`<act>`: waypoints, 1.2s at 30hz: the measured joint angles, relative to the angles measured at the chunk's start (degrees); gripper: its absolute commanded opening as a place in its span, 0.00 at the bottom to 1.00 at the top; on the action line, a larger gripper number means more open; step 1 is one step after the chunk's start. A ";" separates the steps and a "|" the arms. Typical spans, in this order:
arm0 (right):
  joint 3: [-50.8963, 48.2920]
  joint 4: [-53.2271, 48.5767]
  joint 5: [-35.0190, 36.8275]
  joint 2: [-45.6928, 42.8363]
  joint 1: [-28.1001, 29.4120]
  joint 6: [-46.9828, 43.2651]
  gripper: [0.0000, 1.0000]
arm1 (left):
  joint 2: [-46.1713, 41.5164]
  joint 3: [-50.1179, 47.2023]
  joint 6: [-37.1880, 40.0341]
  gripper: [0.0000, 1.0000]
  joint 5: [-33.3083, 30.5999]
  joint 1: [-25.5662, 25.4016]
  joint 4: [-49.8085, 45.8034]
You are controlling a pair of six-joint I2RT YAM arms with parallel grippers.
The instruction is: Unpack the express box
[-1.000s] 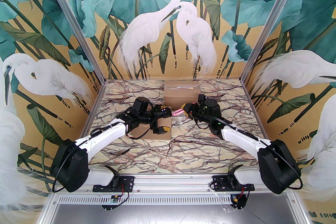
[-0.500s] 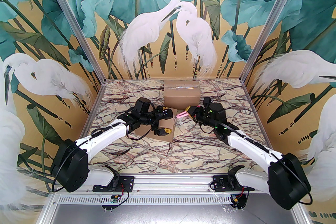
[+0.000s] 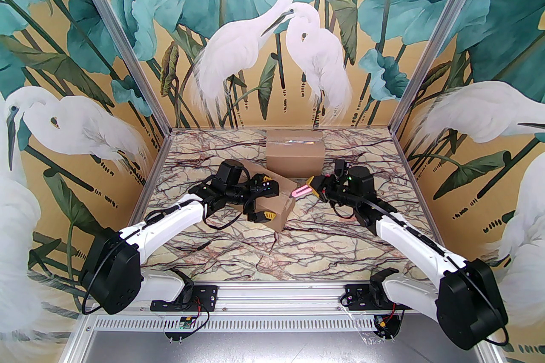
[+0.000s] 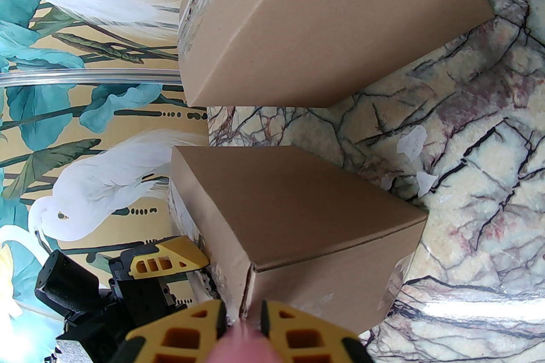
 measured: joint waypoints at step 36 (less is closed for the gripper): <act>-3.26 -1.29 28.22 -9.03 8.00 6.23 0.00 | 10.62 12.50 -16.79 0.99 -10.27 -4.81 -2.82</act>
